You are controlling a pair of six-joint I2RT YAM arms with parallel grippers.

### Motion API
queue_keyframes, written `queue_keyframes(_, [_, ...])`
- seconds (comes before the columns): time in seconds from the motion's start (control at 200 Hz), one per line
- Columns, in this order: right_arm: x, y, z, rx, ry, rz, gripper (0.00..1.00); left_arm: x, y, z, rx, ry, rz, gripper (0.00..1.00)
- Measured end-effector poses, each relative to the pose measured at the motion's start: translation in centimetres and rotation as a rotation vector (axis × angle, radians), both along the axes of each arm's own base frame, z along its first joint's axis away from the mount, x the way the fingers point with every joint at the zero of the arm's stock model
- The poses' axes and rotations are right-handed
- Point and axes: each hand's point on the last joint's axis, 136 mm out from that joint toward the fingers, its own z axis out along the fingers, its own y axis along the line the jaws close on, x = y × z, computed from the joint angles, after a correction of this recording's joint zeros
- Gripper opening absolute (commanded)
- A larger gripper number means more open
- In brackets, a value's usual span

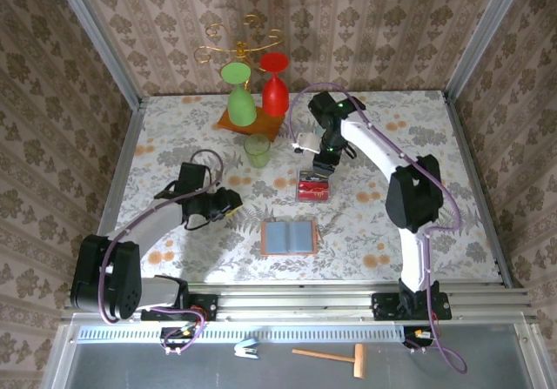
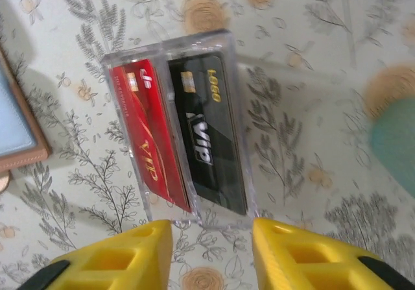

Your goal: Take the credit cards out of the card holder

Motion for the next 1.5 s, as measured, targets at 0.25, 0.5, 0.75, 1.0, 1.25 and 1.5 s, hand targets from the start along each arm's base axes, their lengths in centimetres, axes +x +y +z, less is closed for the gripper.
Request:
queue_keyframes(0.25, [-1.4,-2.2,-0.7,0.011,-0.096,-0.165,1.0,1.8,1.4,0.9,0.126,-0.101,-0.015,0.75])
queue_keyframes(0.5, [-3.8,-4.6,-2.9,0.032,-0.154,-0.322,1.0,3.0,4.7,0.4,0.268,-0.144,0.016,1.0])
queue_keyframes(0.75, [-3.3,-7.8,-4.1,0.093,-0.263,-0.548,1.0,4.4,9.9,0.6,0.448,-0.187,0.101,1.0])
queue_keyframes(1.0, [-2.2,-12.3,-5.5,0.163,-0.354,-0.801,1.0,6.1,14.4,2.0,0.623,-0.285,0.183,1.0])
queue_keyframes(1.25, [-1.4,-16.4,-5.8,0.294,-0.495,-1.011,1.0,7.2,18.5,1.4,0.708,-0.348,0.279,1.0])
queue_keyframes(1.5, [-0.3,-17.4,-5.5,0.41,-0.619,-1.073,1.0,7.9,21.6,0.6,0.733,-0.462,0.363,1.0])
